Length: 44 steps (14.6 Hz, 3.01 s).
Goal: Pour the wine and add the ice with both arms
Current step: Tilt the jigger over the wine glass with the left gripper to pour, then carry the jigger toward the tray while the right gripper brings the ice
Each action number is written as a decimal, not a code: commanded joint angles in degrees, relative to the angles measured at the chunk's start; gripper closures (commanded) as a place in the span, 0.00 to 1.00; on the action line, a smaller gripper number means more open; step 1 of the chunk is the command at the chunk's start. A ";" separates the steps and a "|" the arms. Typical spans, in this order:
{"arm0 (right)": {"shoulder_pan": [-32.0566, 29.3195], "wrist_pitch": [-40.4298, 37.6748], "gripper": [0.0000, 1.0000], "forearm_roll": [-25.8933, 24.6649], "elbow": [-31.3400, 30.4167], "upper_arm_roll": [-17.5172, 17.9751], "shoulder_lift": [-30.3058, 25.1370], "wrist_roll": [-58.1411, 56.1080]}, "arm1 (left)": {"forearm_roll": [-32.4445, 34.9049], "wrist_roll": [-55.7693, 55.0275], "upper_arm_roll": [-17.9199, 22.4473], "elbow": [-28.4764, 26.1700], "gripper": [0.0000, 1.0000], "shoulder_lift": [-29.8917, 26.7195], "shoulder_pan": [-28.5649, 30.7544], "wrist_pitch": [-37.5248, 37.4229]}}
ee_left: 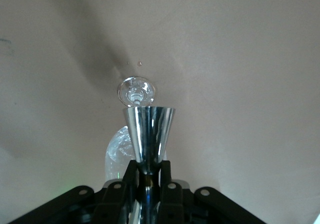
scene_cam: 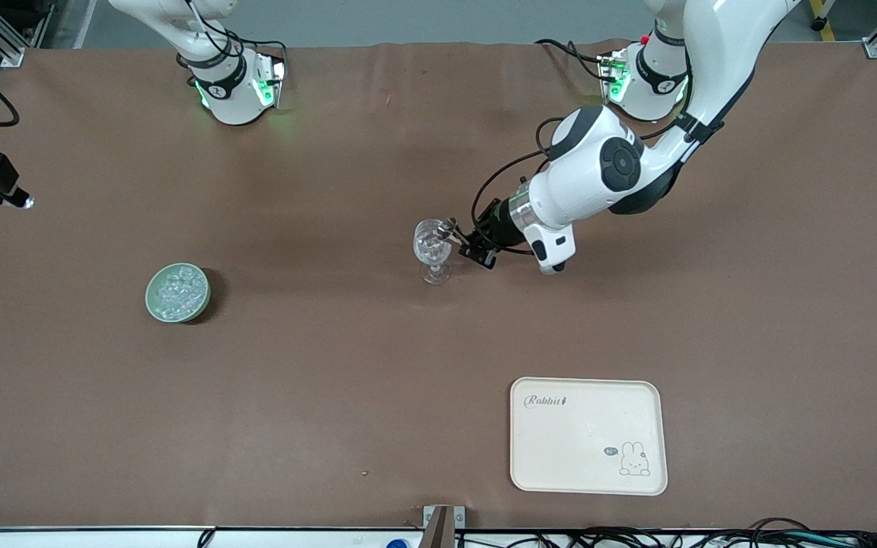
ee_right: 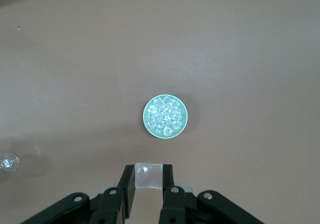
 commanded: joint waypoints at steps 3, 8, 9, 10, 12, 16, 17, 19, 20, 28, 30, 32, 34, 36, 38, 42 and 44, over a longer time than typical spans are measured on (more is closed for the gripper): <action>-0.07 -0.17 1.00 0.24 0.19 0.33 -0.34 1.14 | 4.81 -3.72 -0.44 1.74 1.00 1.02 -0.81 -0.43; -0.07 -0.17 0.99 0.24 0.19 0.33 -0.34 1.14 | 11.75 -8.37 -0.52 2.80 1.00 1.73 -1.69 -2.28; -0.07 -0.17 0.99 0.24 0.19 0.33 -0.34 1.14 | 12.37 -8.82 -0.52 2.89 1.00 1.73 -1.78 -2.71; -0.07 -0.17 0.99 0.24 0.19 0.33 -0.34 1.14 | 12.64 -8.82 -0.52 2.89 1.00 1.73 -1.86 -2.89; -0.07 -0.17 0.99 0.24 0.19 0.33 -0.34 1.14 | 13.43 -8.91 -0.52 2.89 1.00 1.73 -2.30 -2.98; -0.07 -0.17 0.99 0.24 0.19 0.33 -0.34 1.14 | 16.32 -12.06 -0.52 2.98 1.00 1.73 -2.66 -3.51; -0.07 -0.08 0.99 0.24 0.19 0.33 -0.34 1.14 | 17.46 -13.03 -0.61 3.15 1.00 1.73 -2.74 -4.12; -0.07 -0.17 0.99 0.24 0.19 0.33 -0.34 1.14 | 19.31 -14.70 -0.61 3.85 1.00 1.82 -3.35 -5.43; -0.07 -0.17 1.00 0.24 0.19 0.33 -0.34 1.14 | 19.41 -15.32 -0.61 4.38 1.00 1.91 -3.53 -5.96; -0.07 -0.08 1.00 0.24 0.19 0.33 -0.34 1.14 | 24.32 -19.79 -0.96 5.35 1.00 2.00 -3.89 -8.52; -0.07 -0.08 0.99 0.33 0.19 0.33 -0.34 1.14 | 25.99 -20.77 -1.31 5.44 1.00 2.08 -3.89 -9.57; -0.07 -0.08 0.99 0.33 0.19 0.33 -0.34 1.14 | 26.26 -20.86 -1.31 6.49 1.00 2.17 -3.97 -10.71; -0.07 -0.08 0.99 0.33 0.19 0.33 -0.34 1.14 | 26.35 -20.86 -1.40 6.58 1.00 2.17 -4.50 -11.24; 0.01 -0.08 0.99 0.33 0.19 0.33 -0.34 1.14 | 26.35 -20.86 -1.40 6.58 1.00 2.17 -4.68 -11.24; -0.07 -0.08 1.00 0.33 0.19 0.33 -0.34 1.14 | 26.26 -20.77 -1.40 6.67 1.00 2.17 -4.50 -11.33; -0.07 -0.08 1.00 0.33 0.19 0.33 -0.34 1.14 | 25.65 -19.98 -1.40 6.41 1.00 1.91 -4.59 -11.33; -0.07 -0.08 1.00 0.33 0.19 0.33 -0.34 1.14 | 25.12 -19.63 -1.23 6.06 1.00 1.82 -4.15 -11.24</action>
